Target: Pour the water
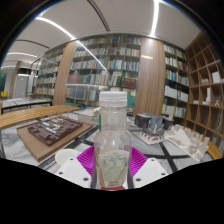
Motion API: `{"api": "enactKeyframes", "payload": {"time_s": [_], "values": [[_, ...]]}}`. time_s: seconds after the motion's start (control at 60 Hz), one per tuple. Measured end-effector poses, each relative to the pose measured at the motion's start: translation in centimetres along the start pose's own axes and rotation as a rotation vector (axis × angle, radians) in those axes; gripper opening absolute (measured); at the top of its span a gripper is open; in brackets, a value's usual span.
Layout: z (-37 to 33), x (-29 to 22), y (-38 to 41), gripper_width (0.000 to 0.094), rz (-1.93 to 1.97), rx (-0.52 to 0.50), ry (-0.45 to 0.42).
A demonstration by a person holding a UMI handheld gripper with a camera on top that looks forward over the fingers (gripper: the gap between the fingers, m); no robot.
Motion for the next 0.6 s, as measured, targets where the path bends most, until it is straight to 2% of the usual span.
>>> {"api": "enactKeyframes", "payload": {"time_s": [0.267, 0.283, 0.3, 0.367, 0.517, 0.55, 0.6], "values": [[2.2, 10.6, -1.0, 0.0419, 0.1, 0.044, 0.176], [2.0, 10.1, -1.0, 0.0423, 0.113, 0.048, 0.122], [2.3, 10.1, -1.0, 0.0422, 0.113, 0.048, 0.11], [2.0, 10.1, -1.3, 0.0425, 0.12, 0.059, 0.106], [2.1, 10.5, -1.2, 0.058, 0.135, 0.062, 0.163], [1.8, 10.7, -1.2, 0.0649, 0.136, 0.059, 0.192], [1.1, 10.6, -1.4, 0.0825, 0.143, 0.056, 0.211]]}}
Point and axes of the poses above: the point between the fingertips, and its own axes, seen from behind it with the camera up: y to the left, x down, z forward, the way the camera looks, the point moved 4 cm from there along -z, backward, against the way the camera looks, and after that the axes turned 11 degrees about x, right-handed, at the moved point
